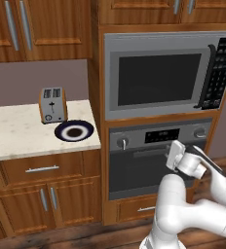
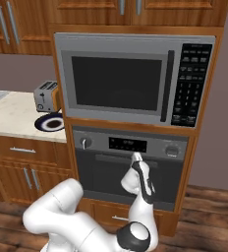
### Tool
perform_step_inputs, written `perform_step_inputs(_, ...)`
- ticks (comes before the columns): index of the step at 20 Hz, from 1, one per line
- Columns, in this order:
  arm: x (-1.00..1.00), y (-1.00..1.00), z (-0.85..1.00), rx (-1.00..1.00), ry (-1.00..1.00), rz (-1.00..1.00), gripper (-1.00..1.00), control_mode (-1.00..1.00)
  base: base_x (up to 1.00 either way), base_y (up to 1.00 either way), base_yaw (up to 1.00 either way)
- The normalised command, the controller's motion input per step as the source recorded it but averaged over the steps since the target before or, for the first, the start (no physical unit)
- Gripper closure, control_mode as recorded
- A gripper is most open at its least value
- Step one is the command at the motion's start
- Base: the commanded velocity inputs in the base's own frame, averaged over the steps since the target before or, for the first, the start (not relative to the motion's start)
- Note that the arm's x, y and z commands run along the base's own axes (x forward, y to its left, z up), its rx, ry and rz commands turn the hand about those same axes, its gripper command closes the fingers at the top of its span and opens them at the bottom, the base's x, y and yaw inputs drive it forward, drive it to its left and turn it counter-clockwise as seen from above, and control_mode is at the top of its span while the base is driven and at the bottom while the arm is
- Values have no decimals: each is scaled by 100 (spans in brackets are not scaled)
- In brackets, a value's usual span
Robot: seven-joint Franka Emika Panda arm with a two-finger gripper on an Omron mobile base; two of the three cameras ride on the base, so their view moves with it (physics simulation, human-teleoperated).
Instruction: Take the baked cake out of the oven and place it on the plate for cooling. Then close the oven door.
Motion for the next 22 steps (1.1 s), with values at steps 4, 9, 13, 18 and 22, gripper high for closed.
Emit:
perform_step_inputs(4, -27, -8, -9, 0, 0, 0, 100, -100, 0, 0, 0)
perform_step_inputs(9, -26, -5, -13, 0, 0, 0, 100, -100, 0, 0, 0)
perform_step_inputs(13, -24, -2, -12, 0, 0, 0, 100, -100, 0, 0, 0)
perform_step_inputs(18, -17, -3, -8, 0, 0, 0, 100, -100, 0, 0, 0)
perform_step_inputs(22, -17, -5, -4, 0, 0, 0, 100, -100, 0, 0, 0)
